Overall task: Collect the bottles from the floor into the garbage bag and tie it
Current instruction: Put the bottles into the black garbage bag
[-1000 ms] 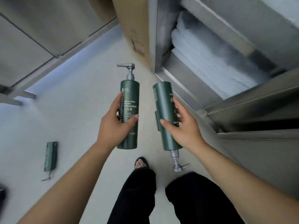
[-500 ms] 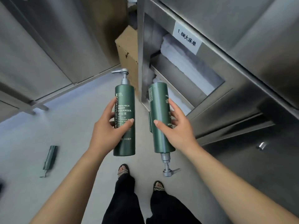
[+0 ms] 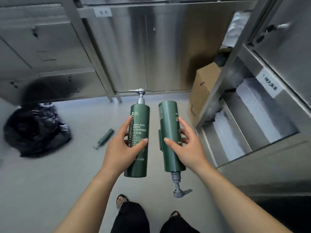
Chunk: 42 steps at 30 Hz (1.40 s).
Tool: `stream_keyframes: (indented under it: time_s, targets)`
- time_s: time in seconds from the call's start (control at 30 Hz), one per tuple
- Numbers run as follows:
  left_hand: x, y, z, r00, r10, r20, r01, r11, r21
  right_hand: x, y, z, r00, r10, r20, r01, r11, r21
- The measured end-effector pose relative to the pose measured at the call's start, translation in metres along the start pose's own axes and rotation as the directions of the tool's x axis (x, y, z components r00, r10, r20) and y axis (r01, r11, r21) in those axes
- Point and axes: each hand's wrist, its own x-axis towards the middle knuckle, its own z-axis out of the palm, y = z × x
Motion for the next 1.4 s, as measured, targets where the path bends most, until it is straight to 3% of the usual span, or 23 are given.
stream_keyframes:
  time_s: [0.2, 0.37, 0.53, 0.77, 1.0, 1.4]
  targets:
    - [-0.008, -0.035, -0.1, 0.98, -0.054, -0.191, 0.056, 0.998, 0.003, 0.015, -0.041, 0.099, 0.983, -0.059, 0.174, 0.067, 0.997, -0.044]
    - [-0.009, -0.075, -0.211, 0.947, -0.037, -0.318, 0.061, 0.996, 0.065, 0.027, -0.077, 0.227, 0.958, -0.128, 0.256, 0.13, 0.991, 0.008]
    - [-0.022, -0.119, -0.315, 0.901, -0.036, -0.433, 0.105, 0.985, 0.137, 0.023, -0.111, 0.347, 0.899, -0.196, 0.392, 0.194, 0.98, 0.045]
    - [-0.031, -0.171, -0.396, 0.808, -0.102, -0.58, 0.193, 0.977, 0.096, 0.03, -0.131, 0.443, 0.815, -0.203, 0.542, 0.229, 0.973, 0.021]
    - [-0.001, -0.22, -0.443, 0.754, -0.221, -0.618, 0.28, 0.96, -0.002, 0.072, -0.131, 0.519, 0.768, -0.161, 0.621, 0.225, 0.974, -0.026]
    - [0.176, -0.252, -0.543, 0.766, -0.258, -0.589, 0.311, 0.95, -0.011, 0.233, -0.162, 0.648, 0.776, -0.157, 0.611, 0.2, 0.98, -0.002]
